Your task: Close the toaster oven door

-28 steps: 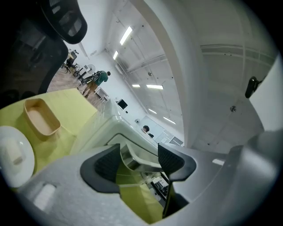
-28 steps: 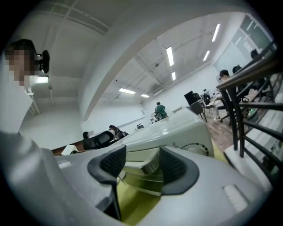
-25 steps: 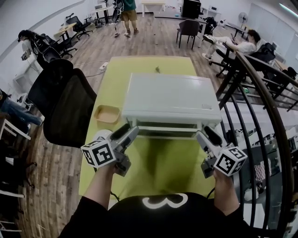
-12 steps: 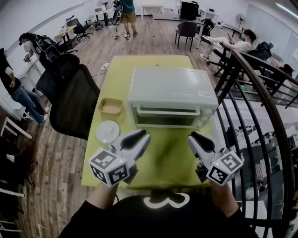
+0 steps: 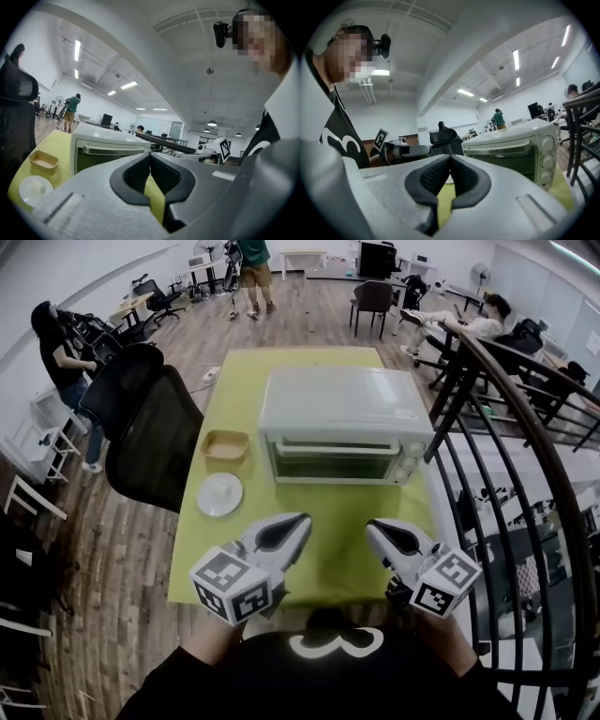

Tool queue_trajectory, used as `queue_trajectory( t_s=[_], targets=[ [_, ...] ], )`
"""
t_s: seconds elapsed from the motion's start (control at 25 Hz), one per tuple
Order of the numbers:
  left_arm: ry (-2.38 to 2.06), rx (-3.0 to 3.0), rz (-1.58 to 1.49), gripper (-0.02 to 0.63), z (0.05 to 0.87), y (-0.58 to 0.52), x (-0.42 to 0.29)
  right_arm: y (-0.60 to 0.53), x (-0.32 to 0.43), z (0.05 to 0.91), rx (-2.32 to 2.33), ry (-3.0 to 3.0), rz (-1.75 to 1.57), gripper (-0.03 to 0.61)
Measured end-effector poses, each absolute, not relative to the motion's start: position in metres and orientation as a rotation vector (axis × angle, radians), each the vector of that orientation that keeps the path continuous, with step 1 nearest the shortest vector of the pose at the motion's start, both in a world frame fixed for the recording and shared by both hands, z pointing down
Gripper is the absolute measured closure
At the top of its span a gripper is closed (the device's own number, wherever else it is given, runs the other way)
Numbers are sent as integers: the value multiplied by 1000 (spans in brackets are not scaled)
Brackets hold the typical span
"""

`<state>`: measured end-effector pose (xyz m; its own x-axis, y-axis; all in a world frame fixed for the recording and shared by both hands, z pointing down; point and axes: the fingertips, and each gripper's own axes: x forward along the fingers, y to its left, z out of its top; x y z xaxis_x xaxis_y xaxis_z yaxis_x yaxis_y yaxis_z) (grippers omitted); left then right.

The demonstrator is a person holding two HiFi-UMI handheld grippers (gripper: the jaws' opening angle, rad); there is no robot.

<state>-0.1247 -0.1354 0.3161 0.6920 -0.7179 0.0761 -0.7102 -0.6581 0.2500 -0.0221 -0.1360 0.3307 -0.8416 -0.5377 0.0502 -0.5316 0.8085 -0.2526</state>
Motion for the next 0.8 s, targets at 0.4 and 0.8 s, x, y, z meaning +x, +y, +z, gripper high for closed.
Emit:
queue_trajectory(
  t_s=[0.4, 0.8],
  targets=[
    [-1146, 2655, -18, 603, 319, -123, -116, -123, -17, 332, -860, 2949, -417, 577],
    [-1157, 2641, -22, 603, 322, -125, -118, -124, -13, 338, -873, 2951, -434, 577]
  ],
)
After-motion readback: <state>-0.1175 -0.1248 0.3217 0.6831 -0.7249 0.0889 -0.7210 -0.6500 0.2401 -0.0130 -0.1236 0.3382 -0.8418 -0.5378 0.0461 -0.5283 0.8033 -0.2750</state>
